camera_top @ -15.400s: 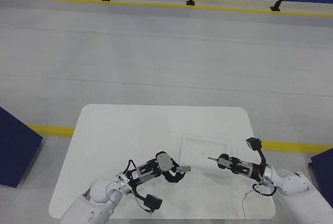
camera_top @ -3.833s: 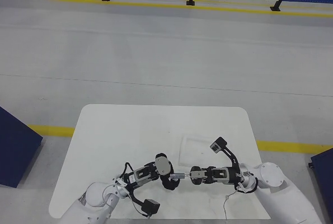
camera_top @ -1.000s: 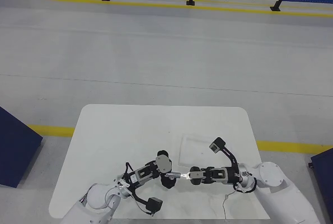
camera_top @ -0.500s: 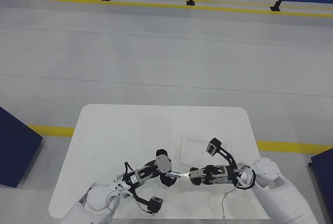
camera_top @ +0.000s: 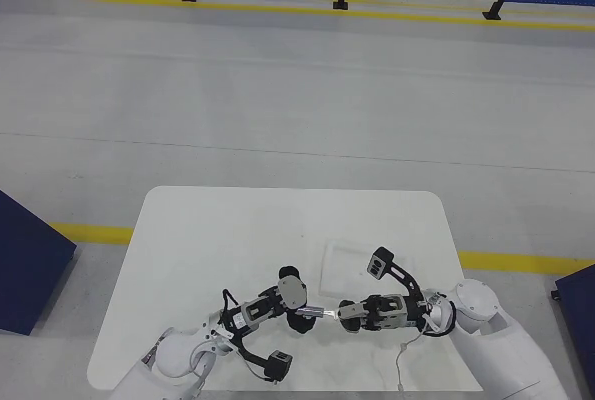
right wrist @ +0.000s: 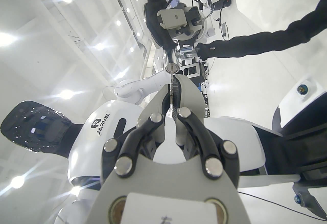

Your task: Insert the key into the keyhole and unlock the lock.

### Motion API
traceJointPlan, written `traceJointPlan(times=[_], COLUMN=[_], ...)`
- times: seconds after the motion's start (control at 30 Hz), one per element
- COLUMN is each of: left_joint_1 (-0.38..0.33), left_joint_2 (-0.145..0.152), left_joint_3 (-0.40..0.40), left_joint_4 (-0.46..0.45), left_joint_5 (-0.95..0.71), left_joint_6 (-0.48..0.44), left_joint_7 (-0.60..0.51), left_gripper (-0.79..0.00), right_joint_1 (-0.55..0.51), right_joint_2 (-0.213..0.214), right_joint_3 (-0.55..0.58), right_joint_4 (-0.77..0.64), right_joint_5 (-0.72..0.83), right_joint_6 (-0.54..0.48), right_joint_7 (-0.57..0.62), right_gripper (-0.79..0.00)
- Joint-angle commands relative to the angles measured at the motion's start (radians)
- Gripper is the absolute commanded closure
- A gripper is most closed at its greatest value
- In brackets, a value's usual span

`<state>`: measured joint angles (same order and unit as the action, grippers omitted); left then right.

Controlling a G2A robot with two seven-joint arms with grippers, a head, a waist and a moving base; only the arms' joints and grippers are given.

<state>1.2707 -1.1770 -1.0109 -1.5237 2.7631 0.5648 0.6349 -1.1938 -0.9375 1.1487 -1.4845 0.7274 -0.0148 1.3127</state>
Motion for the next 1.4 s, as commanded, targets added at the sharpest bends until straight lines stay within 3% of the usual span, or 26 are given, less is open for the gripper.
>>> traceJointPlan(times=[0.0,0.4,0.77,1.37], left_joint_1=[0.000,0.017,0.023,0.046], left_joint_2=[0.000,0.002,0.000,0.000], left_joint_3=[0.000,-0.010,-0.011,-0.030], left_joint_4=[0.000,-0.033,-0.045,-0.071], left_joint_5=[0.000,0.066,0.157,0.284], left_joint_6=[0.000,-0.008,0.005,0.050], left_joint_7=[0.000,-0.043,-0.096,-0.188], left_gripper=[0.000,0.000,0.000,0.000], right_joint_1=[-0.008,0.004,0.026,0.061], right_joint_2=[-0.001,-0.008,-0.008,0.015], right_joint_3=[-0.004,-0.005,-0.021,-0.112], right_joint_4=[-0.005,0.035,0.076,0.096], right_joint_5=[0.003,0.166,0.214,0.324], right_joint_6=[0.033,0.305,0.503,0.627], right_joint_7=[-0.029,-0.040,-0.014,-0.105], right_gripper=[0.000,0.000,0.000,0.000])
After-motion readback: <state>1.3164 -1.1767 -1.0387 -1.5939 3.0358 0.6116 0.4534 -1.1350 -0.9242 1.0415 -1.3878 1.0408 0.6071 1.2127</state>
